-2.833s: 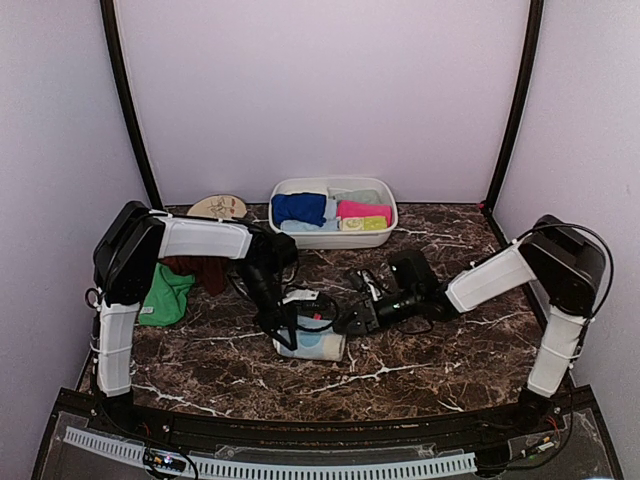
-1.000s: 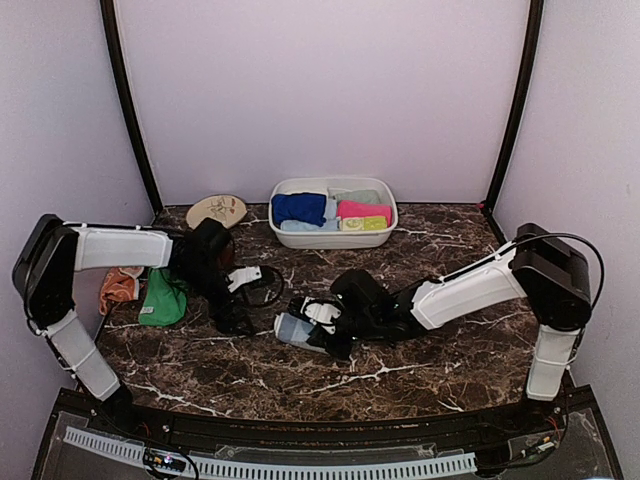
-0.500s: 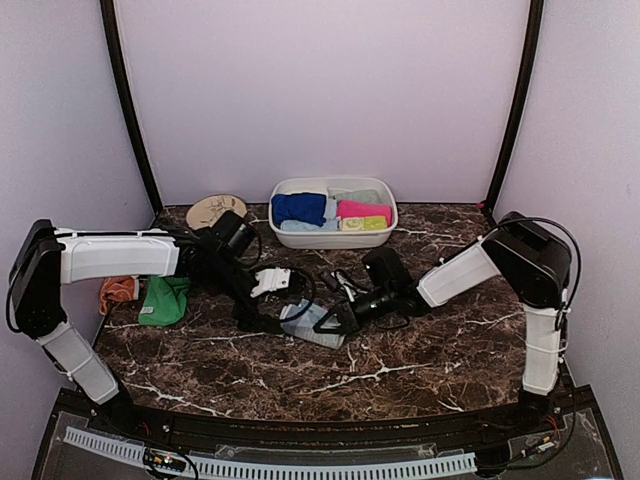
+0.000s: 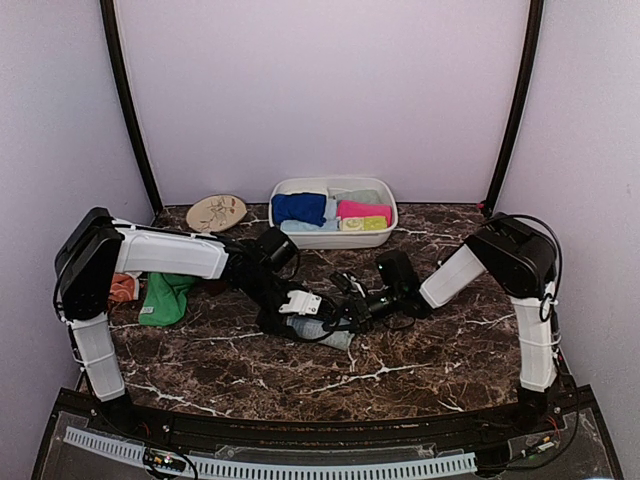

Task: Roll the towels
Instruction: Roll the towel at the center of the board, then pick up the towel from the center of the board, then place the towel in the storage box, then reset both arms

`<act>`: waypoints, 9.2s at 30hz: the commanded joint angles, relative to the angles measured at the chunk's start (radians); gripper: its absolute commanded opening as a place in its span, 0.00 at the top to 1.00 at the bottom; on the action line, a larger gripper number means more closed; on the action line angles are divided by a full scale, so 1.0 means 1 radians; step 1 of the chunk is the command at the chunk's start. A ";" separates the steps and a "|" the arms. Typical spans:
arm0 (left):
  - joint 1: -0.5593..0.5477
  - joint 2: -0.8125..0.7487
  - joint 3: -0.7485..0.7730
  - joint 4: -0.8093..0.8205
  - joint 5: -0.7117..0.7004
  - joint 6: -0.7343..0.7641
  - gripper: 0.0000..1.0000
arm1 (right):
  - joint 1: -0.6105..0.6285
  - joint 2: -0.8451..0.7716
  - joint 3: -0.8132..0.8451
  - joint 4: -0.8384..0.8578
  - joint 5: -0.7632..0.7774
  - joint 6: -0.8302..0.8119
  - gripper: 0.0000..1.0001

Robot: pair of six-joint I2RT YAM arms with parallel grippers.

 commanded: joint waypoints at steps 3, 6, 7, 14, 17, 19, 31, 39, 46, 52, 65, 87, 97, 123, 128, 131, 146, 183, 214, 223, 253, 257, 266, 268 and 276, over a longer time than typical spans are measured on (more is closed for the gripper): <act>-0.002 0.049 0.037 -0.021 -0.022 0.018 0.43 | -0.011 0.086 -0.006 -0.153 0.020 0.040 0.94; -0.002 0.073 0.058 -0.038 -0.006 0.005 0.56 | -0.015 0.091 0.012 -0.178 0.024 0.027 0.87; -0.002 0.079 0.066 -0.046 0.001 -0.002 0.62 | -0.018 0.087 0.018 -0.182 0.026 0.018 0.86; 0.014 0.115 0.127 -0.216 0.100 -0.027 1.00 | -0.068 -0.144 -0.086 -0.132 0.240 -0.122 0.46; 0.039 0.123 0.154 -0.337 0.192 -0.039 1.00 | -0.072 -0.298 -0.155 -0.200 0.398 -0.288 0.34; 0.058 0.134 0.178 -0.433 0.256 -0.041 1.00 | -0.066 -0.394 -0.183 -0.293 0.538 -0.394 0.01; 0.086 0.289 0.260 -0.614 0.318 -0.124 1.00 | -0.114 -0.871 -0.430 -0.142 0.954 -0.499 0.00; 0.086 0.404 0.355 -0.670 0.245 -0.173 1.00 | 0.409 -0.974 -0.540 -0.216 1.288 -1.068 0.05; 0.087 0.475 0.398 -0.694 0.193 -0.205 1.00 | 0.642 -0.788 -0.469 -0.176 1.417 -1.377 0.09; 0.086 0.503 0.418 -0.714 0.184 -0.210 1.00 | 0.654 -0.564 -0.316 -0.145 1.402 -1.561 0.16; 0.090 0.517 0.444 -0.735 0.193 -0.182 0.95 | 0.574 -0.250 -0.100 -0.224 1.365 -1.580 0.25; 0.356 -0.101 0.117 -0.277 0.032 -0.360 0.01 | 0.422 -0.139 0.069 -0.667 1.028 -1.237 0.48; 0.603 -0.303 0.044 -0.225 0.025 -0.353 0.01 | 0.359 -0.056 0.243 -0.837 0.908 -1.102 0.96; 0.681 -0.326 0.003 -0.206 0.025 -0.348 0.01 | -0.125 -0.103 0.971 -0.828 1.192 -1.211 1.00; 0.690 -0.298 0.018 -0.212 0.012 -0.348 0.01 | -0.143 0.011 1.048 -0.721 1.327 -1.446 1.00; 0.695 -0.273 0.041 -0.226 0.003 -0.348 0.01 | -0.149 0.051 0.981 -0.600 1.348 -1.559 1.00; 0.699 -0.219 0.087 -0.256 0.005 -0.364 0.01 | -0.170 0.117 0.853 -0.699 1.156 -1.522 1.00; 0.803 -0.295 0.043 -0.119 -0.053 -0.433 0.01 | -0.218 -0.049 0.905 -0.777 1.004 -1.205 0.32; 0.878 -0.520 -0.293 0.335 0.014 -0.698 0.01 | -0.218 -0.354 0.454 -0.384 1.180 -0.801 0.00; 0.896 -0.555 -0.697 0.899 0.079 -0.830 0.01 | -0.279 -0.859 -0.231 -0.117 1.527 -0.538 0.00; 0.891 -0.293 -0.989 1.729 -0.126 -0.944 0.01 | -0.688 -0.607 -0.756 0.734 1.374 -0.654 0.00; 0.890 -0.292 -0.990 1.731 -0.127 -0.943 0.01 | -0.693 -0.617 -0.757 0.718 1.372 -0.652 0.00; 0.891 -0.292 -0.989 1.732 -0.128 -0.943 0.01 | -0.693 -0.610 -0.759 0.737 1.368 -0.655 0.00; 0.891 -0.291 -0.989 1.732 -0.128 -0.944 0.01 | -0.693 -0.610 -0.757 0.733 1.365 -0.655 0.00; 0.891 -0.292 -0.988 1.732 -0.128 -0.944 0.01 | -0.691 -0.608 -0.749 0.719 1.331 -0.671 0.00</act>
